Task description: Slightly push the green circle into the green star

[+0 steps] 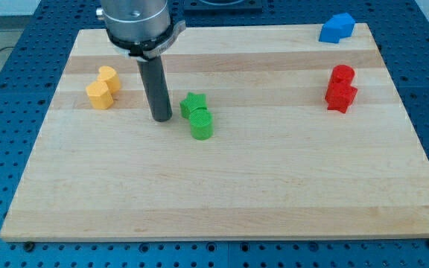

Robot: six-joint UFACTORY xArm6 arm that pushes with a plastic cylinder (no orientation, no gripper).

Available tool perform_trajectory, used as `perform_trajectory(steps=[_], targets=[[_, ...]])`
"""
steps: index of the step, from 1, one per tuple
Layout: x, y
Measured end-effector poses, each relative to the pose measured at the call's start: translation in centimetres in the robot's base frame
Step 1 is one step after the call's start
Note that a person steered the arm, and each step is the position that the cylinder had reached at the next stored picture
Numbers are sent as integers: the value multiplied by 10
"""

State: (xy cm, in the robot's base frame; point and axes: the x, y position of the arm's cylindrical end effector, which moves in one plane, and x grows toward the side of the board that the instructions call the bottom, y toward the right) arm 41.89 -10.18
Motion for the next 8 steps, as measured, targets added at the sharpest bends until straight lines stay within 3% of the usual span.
perform_trajectory(steps=[2,3,4,6,8], targets=[[-8,53],[-8,40],[5,-8],[85,6],[64,41]])
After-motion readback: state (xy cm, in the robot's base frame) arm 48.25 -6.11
